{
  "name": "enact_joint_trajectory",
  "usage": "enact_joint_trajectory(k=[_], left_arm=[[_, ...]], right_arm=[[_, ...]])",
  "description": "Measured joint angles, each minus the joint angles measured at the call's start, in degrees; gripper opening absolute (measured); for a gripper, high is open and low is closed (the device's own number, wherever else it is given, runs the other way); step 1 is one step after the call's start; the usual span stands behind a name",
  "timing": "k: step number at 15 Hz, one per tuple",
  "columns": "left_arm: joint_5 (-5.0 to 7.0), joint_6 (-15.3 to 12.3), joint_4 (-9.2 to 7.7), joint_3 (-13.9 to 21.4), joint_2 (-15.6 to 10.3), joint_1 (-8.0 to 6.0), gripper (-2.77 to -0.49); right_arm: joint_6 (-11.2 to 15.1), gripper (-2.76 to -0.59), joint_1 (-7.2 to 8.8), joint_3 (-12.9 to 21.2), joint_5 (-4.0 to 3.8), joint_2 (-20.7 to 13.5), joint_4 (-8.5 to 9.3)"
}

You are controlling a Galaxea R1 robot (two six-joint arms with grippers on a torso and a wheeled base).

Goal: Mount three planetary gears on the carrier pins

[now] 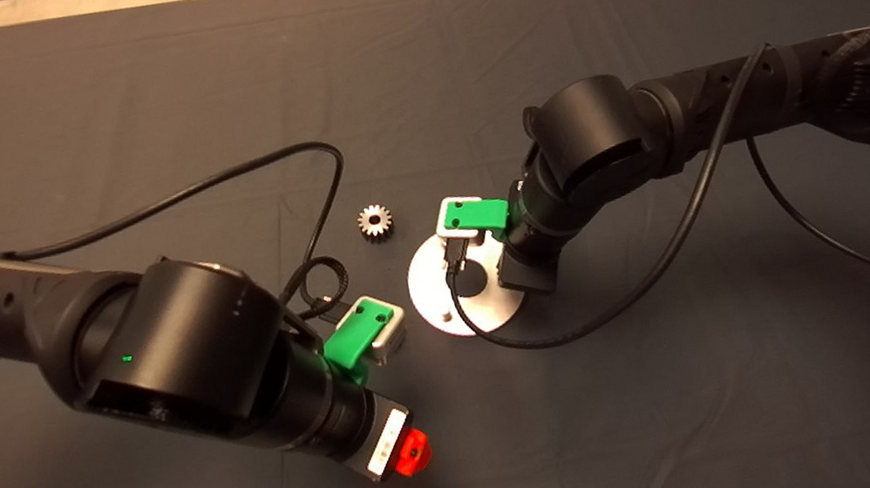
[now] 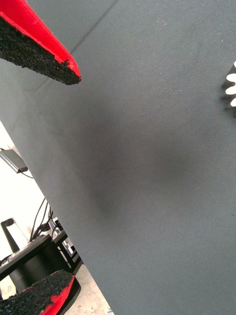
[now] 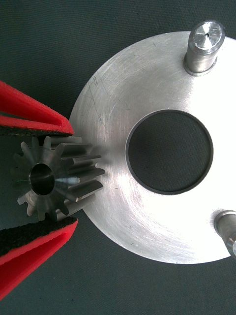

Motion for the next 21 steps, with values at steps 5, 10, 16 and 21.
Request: enact_joint_trajectory(k=[5, 10, 16, 21], left_arm=[[0.00, 0.00, 0.00, 0.02, 0.00, 0.00, -0.51], [0.00, 0.00, 0.00, 0.02, 0.00, 0.00, -0.51], [0.00, 0.00, -0.02, 0.02, 0.00, 0.00, -0.51], [0.00, 0.00, -0.02, 0.02, -0.02, 0.00, -0.51]], right_arm=[[-0.48, -2.36, -0.18, 0.00, 0.00, 0.00, -0.05], [-0.88, -2.36, -0.41, 0.01, 0.02, 0.00, -0.13], [-0.94, -2.27, -0.94, 0.01, 0.11, -0.04, -0.05], [-0.96, -2.02, -1.79, 0.01, 0.37, -0.17, 0.11]])
